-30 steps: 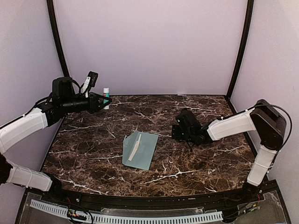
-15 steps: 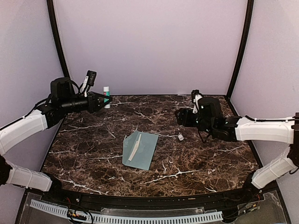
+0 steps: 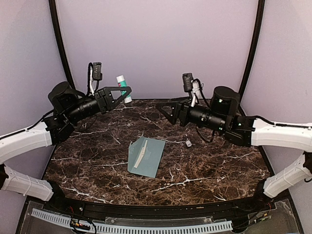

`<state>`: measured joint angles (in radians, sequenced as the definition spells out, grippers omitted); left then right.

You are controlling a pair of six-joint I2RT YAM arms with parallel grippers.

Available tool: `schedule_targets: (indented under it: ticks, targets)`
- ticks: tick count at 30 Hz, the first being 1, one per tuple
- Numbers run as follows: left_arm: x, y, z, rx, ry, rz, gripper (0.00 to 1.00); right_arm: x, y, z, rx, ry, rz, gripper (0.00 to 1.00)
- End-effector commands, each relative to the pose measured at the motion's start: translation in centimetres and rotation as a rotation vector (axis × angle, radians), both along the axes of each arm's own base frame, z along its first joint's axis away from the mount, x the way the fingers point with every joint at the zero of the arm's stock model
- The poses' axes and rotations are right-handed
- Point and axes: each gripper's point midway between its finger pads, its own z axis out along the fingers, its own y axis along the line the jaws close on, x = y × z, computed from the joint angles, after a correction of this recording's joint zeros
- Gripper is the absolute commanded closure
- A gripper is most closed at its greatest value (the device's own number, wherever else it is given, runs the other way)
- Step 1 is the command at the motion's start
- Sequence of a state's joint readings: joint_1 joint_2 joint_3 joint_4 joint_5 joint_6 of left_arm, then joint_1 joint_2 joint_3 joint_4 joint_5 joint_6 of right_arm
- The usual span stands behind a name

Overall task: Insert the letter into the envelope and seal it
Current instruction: Unscrew the solid glue.

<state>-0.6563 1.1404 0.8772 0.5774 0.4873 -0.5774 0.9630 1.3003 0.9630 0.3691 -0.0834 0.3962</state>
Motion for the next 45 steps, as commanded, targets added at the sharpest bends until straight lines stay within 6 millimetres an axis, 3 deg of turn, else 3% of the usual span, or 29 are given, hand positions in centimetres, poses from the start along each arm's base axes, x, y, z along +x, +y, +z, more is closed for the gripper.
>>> schedule_targets:
  ticks: [1,6,14,22,32,39,45]
  targets:
    - [-0.1,-1.2,3.0,-0.113,-0.032,-0.009,1.0,-2.9,4.0,2.2,0.042,-0.045,0.186,0.3]
    - [-0.4,-2.8,2.4,-0.112,-0.007,-0.036,1.0,-3.1,5.8,2.3,0.046,-0.025,0.21,0.37]
    - [-0.9,-4.1,1.9,-0.103,0.007,-0.072,1.0,-2.7,6.9,2.3,0.047,-0.025,0.22,0.42]
    - [-1.3,-4.5,1.3,-0.065,0.006,-0.096,1.0,-3.2,7.7,3.1,0.076,-0.04,0.27,0.58]
    - [-1.2,-4.8,0.5,-0.035,0.014,-0.101,1.0,-3.5,8.1,4.1,0.092,-0.05,0.298,0.62]
    - [-1.9,-4.8,0.7,-0.028,-0.01,-0.129,1.0,-3.3,8.0,3.9,0.094,-0.049,0.298,0.9]
    - [-4.3,-5.0,1.2,-0.003,-0.076,-0.243,1.0,-5.1,7.0,5.3,0.172,-0.078,0.409,1.0]
